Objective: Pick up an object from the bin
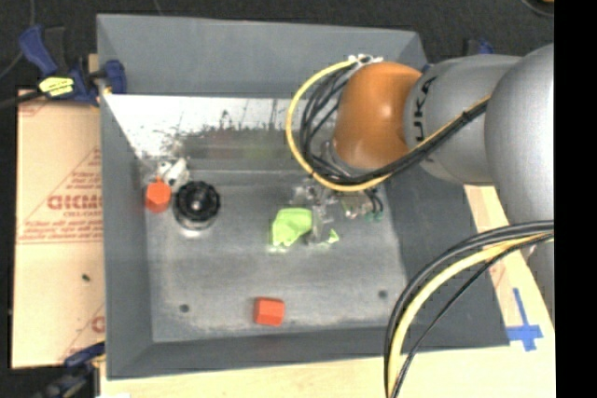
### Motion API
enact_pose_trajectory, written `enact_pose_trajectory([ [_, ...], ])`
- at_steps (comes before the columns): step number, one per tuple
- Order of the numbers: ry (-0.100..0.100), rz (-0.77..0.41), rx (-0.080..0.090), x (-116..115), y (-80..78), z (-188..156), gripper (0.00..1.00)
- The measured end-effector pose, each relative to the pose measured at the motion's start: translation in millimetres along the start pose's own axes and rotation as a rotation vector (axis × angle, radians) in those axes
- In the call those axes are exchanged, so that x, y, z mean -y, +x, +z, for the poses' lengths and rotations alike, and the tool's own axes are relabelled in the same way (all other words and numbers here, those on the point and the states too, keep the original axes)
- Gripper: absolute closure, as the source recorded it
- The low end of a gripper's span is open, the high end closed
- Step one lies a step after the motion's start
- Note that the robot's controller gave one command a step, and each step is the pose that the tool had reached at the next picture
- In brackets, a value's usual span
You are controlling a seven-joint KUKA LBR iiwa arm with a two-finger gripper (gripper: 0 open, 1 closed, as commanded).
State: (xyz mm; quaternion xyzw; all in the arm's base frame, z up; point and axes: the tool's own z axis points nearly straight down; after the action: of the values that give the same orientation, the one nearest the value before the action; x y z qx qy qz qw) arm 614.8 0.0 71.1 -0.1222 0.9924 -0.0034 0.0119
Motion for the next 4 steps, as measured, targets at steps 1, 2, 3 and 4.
enact_pose_trajectory([
  [1, 0.000, -0.002, 0.001, -0.1, -0.2, -0.2, 1.00],
  [2, 0.000, 0.016, 0.000, -4.3, 3.4, -91.9, 1.00],
  [3, 0.001, 0.018, 0.001, -4.6, 2.7, -106.8, 1.00],
  [4, 0.003, -0.188, 0.006, -44.2, 37.0, -32.1, 1.00],
])
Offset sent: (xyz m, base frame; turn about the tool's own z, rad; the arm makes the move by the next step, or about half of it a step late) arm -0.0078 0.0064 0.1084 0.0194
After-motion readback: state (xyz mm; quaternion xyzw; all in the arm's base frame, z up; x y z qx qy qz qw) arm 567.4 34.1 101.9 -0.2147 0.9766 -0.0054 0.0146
